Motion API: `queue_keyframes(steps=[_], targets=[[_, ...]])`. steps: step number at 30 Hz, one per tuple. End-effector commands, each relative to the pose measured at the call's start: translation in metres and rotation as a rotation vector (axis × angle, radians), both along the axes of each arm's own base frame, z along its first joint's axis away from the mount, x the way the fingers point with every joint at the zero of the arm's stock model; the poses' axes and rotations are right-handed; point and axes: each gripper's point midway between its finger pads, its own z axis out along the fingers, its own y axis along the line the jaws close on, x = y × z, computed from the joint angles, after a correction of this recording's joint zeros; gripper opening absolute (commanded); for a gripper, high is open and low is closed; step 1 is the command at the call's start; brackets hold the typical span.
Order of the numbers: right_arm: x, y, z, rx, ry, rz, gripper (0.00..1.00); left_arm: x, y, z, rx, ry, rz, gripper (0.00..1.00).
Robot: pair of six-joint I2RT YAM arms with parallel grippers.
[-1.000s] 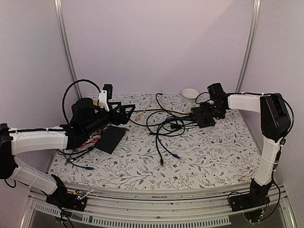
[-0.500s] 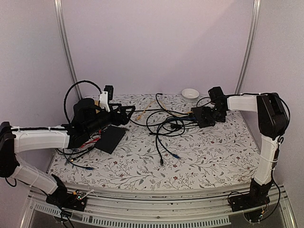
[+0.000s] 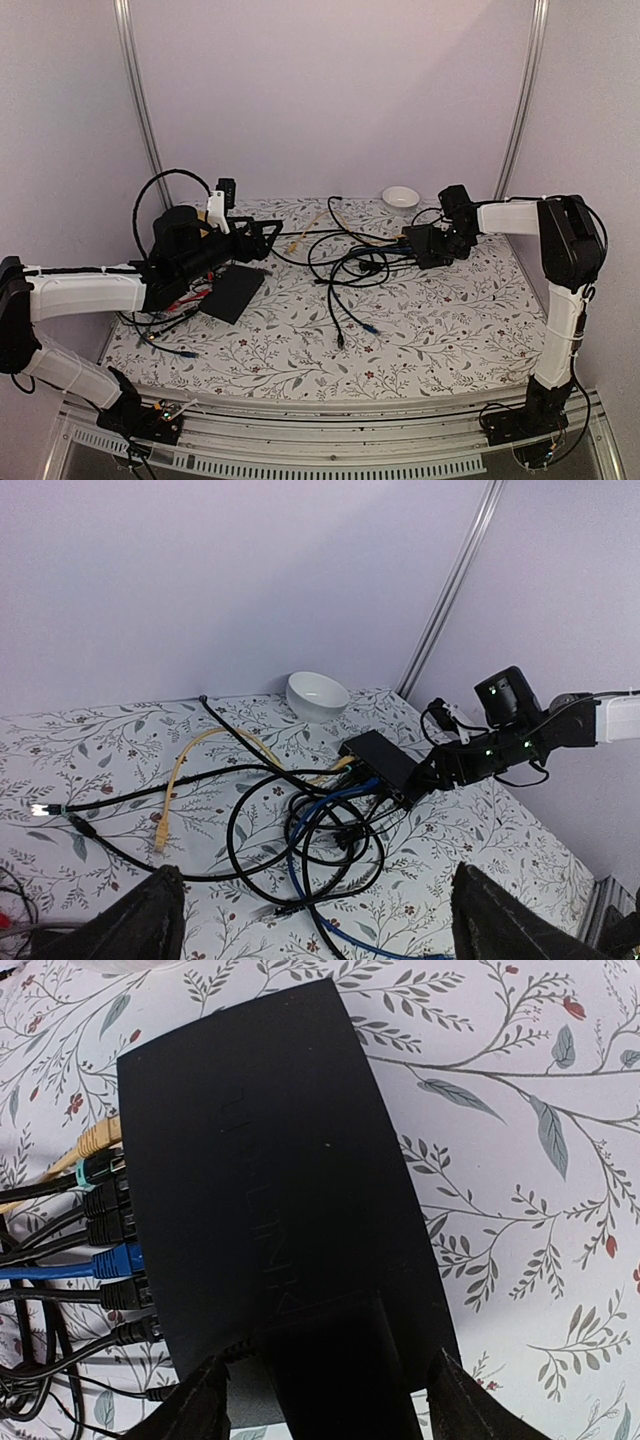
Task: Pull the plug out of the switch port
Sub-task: Pick up the connector from the switch port, then place the connector at the center of the board.
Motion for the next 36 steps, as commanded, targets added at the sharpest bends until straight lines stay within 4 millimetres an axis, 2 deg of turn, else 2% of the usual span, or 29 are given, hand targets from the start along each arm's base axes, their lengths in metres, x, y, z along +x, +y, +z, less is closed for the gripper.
queue_keyframes(steps=[1, 9, 17, 22, 23, 29, 36], targets=[[0.0, 0.0, -0.014, 0.006, 0.025, 0.025, 0.61, 0.005, 0.002, 0.003, -0.019, -0.004, 0.009, 0.92], [-0.005, 0.005, -0.015, 0.034, 0.036, 0.047, 0.42, 0.003, 0.004, 0.002, -0.023, 0.0, 0.01, 0.92], [-0.016, 0.013, 0.012, 0.095, -0.012, 0.067, 0.35, -0.002, 0.006, 0.005, -0.042, 0.011, -0.002, 0.92], [-0.041, 0.026, 0.023, 0.11, -0.013, 0.093, 0.33, -0.006, 0.005, 0.006, -0.06, 0.023, -0.02, 0.92], [-0.052, 0.026, 0.02, 0.103, -0.002, 0.093, 0.33, -0.008, 0.004, 0.007, -0.065, 0.023, -0.025, 0.92], [-0.097, 0.036, 0.036, 0.144, -0.019, 0.081, 0.33, -0.011, 0.0, 0.007, -0.065, 0.039, -0.053, 0.92], [-0.141, 0.035, 0.068, 0.186, -0.08, 0.049, 0.33, -0.014, -0.013, 0.0, -0.046, 0.064, -0.093, 0.9]])
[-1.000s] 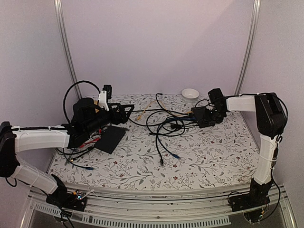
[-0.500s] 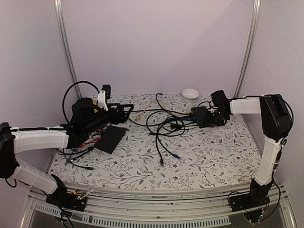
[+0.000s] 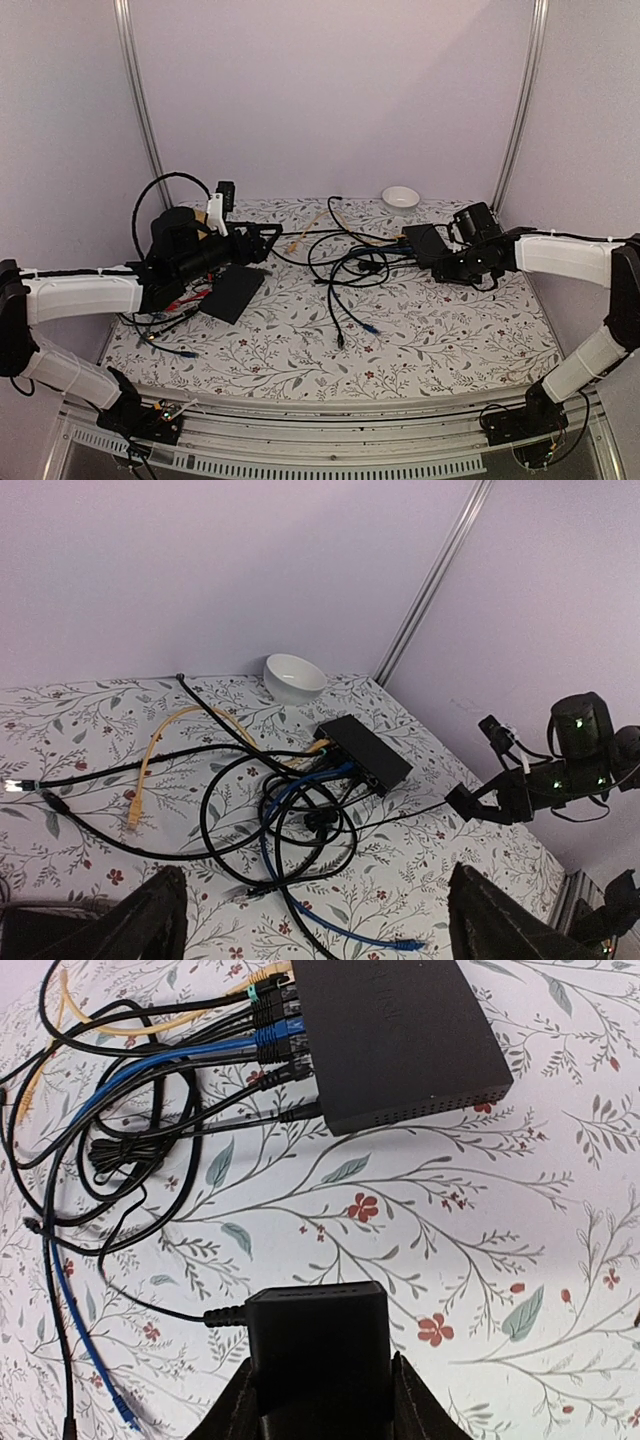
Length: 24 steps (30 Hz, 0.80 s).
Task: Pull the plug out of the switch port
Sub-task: Place the connector at the center of the board.
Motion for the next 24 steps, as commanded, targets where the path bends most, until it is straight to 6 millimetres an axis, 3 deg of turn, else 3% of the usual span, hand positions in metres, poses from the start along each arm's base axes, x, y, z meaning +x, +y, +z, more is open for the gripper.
queue_keyframes(steps=[1, 10, 14, 21, 24], targets=[[-0.02, -0.005, 0.033, 0.05, -0.069, -0.063, 0.33, -0.004, -0.01, 0.002, 0.003, 0.007, -0.037, 0.9], [-0.049, -0.022, 0.093, 0.141, -0.195, -0.134, 0.32, -0.011, -0.03, 0.003, 0.008, 0.011, -0.08, 0.88], [-0.057, -0.028, 0.101, 0.138, -0.211, -0.158, 0.32, -0.013, -0.039, 0.003, 0.016, 0.01, -0.094, 0.88], [-0.077, -0.061, 0.113, 0.142, -0.268, -0.31, 0.32, -0.017, -0.053, -0.004, 0.043, 0.018, -0.123, 0.88], [-0.086, -0.074, 0.109, 0.175, -0.277, -0.404, 0.28, -0.019, -0.063, -0.01, 0.055, 0.026, -0.149, 0.87]])
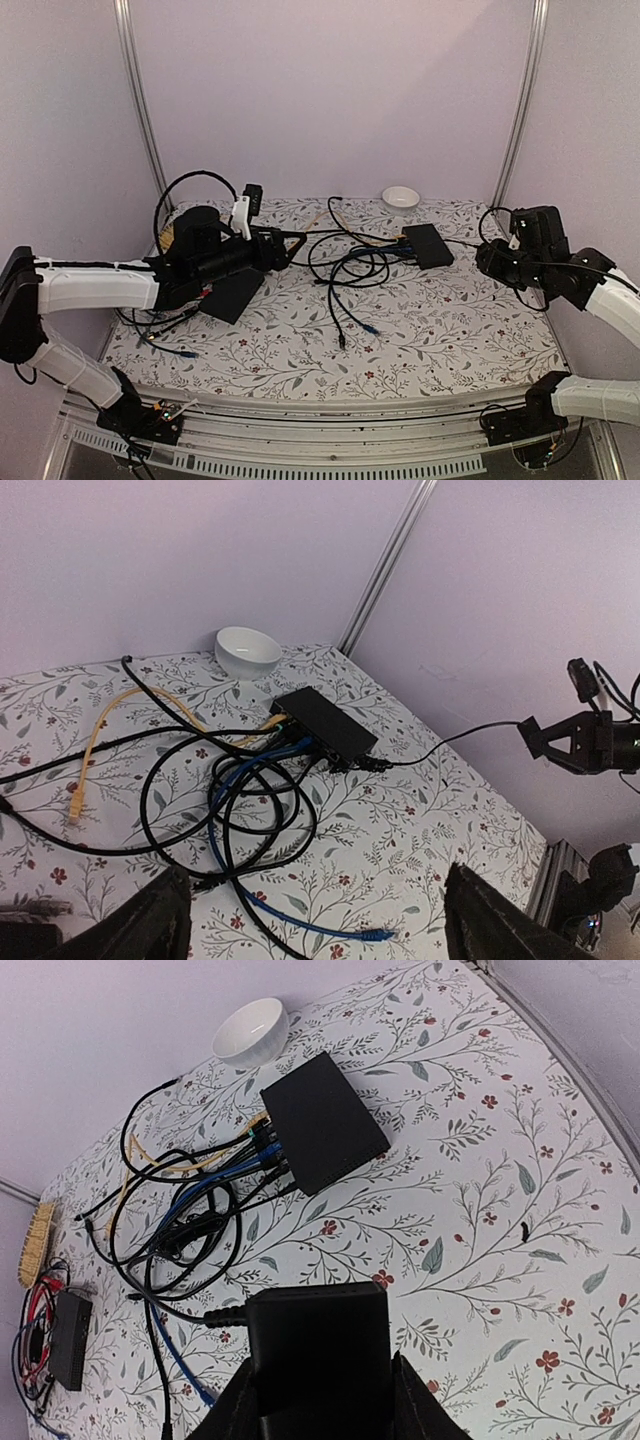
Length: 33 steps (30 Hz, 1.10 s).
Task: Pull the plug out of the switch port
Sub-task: Place the connector at the center of the board.
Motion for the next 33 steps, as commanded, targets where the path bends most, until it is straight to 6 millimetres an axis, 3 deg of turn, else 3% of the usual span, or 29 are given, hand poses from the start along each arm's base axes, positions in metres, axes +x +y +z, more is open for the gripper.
queue_keyframes(steps=[1, 16, 20, 26, 33], targets=[[-0.014, -0.026, -0.01, 0.038, 0.003, -0.164, 0.28, -0.005, -0.018, -0.005, 0.027, 0.001, -0.051, 0.87], [-0.031, -0.054, -0.122, 0.08, 0.269, -0.568, 0.31, -0.007, -0.056, -0.017, 0.04, 0.007, -0.147, 0.86], [-0.03, -0.062, -0.133, 0.086, 0.276, -0.679, 0.31, -0.003, -0.064, -0.018, 0.04, 0.008, -0.165, 0.86], [-0.007, -0.071, -0.134, 0.1, 0.271, -0.771, 0.32, -0.001, -0.074, -0.024, 0.043, 0.016, -0.19, 0.86], [0.016, -0.096, -0.147, 0.087, 0.29, -0.845, 0.33, 0.002, -0.078, -0.031, 0.059, 0.022, -0.198, 0.86]])
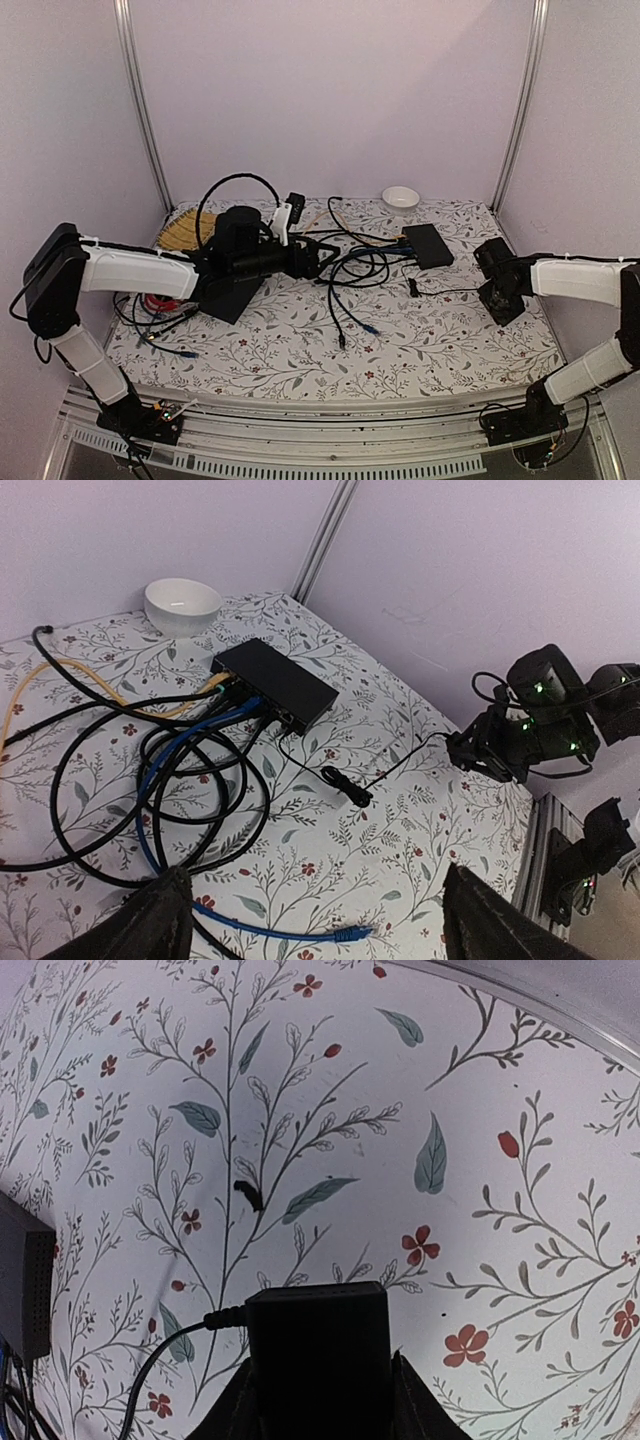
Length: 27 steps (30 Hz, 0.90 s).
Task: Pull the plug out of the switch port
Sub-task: Place the connector at the center of the board.
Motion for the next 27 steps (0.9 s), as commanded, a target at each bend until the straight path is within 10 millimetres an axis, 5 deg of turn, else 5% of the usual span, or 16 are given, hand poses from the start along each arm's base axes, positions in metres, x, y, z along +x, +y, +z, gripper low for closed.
queue_keyframes(steps=[1, 6, 14, 17, 27], targets=[[0.025, -0.015, 0.006, -0.018, -0.045, -0.054, 0.33, -0.001, -0.011, 0.006, -0.005, -0.032, -0.033, 0.86], [0.04, -0.031, 0.0, -0.029, -0.021, -0.068, 0.39, 0.003, -0.015, -0.001, 0.011, -0.027, -0.036, 0.86], [0.058, -0.033, -0.012, -0.014, 0.008, -0.042, 0.73, 0.015, -0.018, -0.007, 0.026, -0.017, -0.036, 0.86], [0.062, -0.032, -0.011, -0.014, 0.008, -0.033, 0.78, 0.019, -0.018, -0.008, 0.027, -0.012, -0.036, 0.86], [0.1, -0.014, 0.046, -0.092, -0.123, 0.101, 0.84, 0.044, -0.032, 0.005, 0.053, -0.023, -0.06, 0.86]])
